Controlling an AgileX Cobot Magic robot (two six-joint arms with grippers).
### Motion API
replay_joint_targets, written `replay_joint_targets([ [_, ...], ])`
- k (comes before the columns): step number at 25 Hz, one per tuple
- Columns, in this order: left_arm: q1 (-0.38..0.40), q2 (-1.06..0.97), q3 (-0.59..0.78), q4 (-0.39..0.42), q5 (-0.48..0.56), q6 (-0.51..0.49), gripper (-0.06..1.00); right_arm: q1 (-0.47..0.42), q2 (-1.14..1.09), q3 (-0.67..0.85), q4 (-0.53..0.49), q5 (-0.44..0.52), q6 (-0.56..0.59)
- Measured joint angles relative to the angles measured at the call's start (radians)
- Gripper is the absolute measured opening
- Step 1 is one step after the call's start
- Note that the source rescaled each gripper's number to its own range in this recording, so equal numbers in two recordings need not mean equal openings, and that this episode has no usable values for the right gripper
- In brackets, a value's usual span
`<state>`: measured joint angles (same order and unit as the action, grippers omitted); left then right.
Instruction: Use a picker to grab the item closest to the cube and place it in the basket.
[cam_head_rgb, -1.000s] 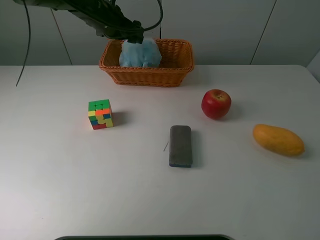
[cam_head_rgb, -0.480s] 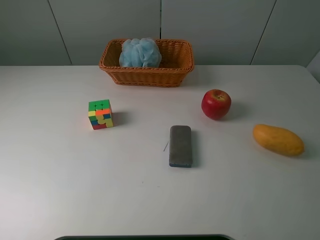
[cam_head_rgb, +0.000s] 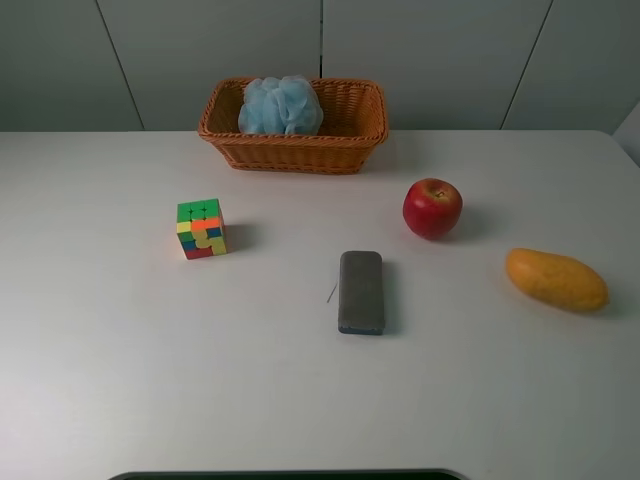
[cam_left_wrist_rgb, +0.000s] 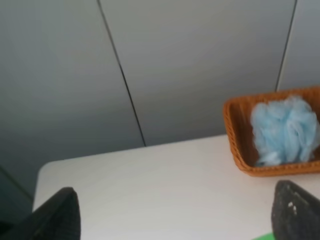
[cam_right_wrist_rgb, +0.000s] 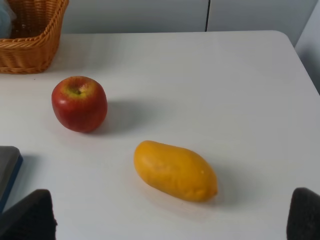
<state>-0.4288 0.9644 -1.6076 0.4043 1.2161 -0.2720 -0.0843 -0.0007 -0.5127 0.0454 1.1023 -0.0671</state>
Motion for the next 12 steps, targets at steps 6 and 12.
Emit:
replay_joint_targets([
  [6, 0.082, -0.309, 0.201, 0.039, 0.004, -0.03, 0.99, 0.0, 0.0, 0.0, 0.0, 0.0, 0.0],
  [12, 0.363, -0.554, 0.413, -0.071, 0.011, 0.03, 0.99, 0.0, 0.0, 0.0, 0.0, 0.0, 0.0],
])
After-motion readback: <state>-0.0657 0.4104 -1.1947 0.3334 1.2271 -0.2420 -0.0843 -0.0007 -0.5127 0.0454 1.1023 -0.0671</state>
